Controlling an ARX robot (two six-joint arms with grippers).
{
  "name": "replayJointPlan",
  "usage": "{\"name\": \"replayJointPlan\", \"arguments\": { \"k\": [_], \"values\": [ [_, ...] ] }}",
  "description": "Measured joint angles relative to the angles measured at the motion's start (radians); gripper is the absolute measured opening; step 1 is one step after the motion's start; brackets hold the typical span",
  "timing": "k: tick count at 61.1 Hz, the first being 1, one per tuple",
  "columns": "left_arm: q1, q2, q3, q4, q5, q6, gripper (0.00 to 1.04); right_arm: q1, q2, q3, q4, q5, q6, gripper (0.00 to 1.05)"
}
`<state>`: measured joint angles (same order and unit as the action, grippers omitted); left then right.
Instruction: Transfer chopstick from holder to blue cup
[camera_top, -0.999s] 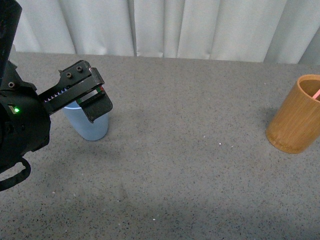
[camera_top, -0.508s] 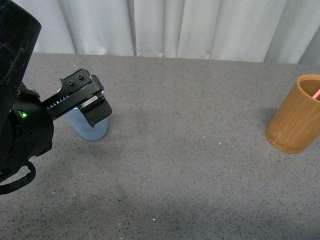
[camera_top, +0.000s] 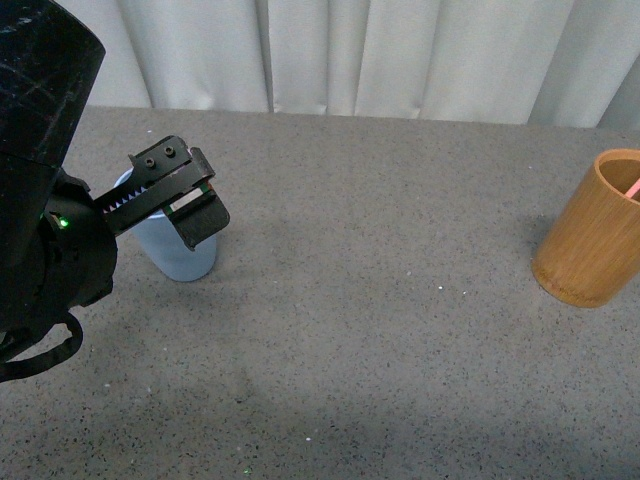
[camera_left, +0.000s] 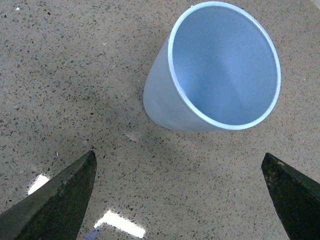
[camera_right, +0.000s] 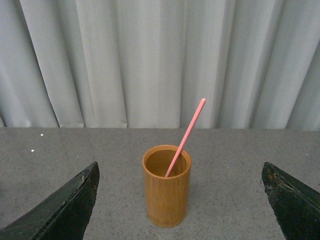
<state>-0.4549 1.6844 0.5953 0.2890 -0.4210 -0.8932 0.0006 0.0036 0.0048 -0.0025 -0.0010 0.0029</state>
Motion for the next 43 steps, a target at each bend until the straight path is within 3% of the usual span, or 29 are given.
{"name": "replayJointPlan", "arguments": {
  "k": [43],
  "values": [
    [-0.004,0.029,0.016,-0.021,0.009,-0.015,0.98,0.0,0.0,0.0,0.0,0.0,0.0,0.95]
  ]
}}
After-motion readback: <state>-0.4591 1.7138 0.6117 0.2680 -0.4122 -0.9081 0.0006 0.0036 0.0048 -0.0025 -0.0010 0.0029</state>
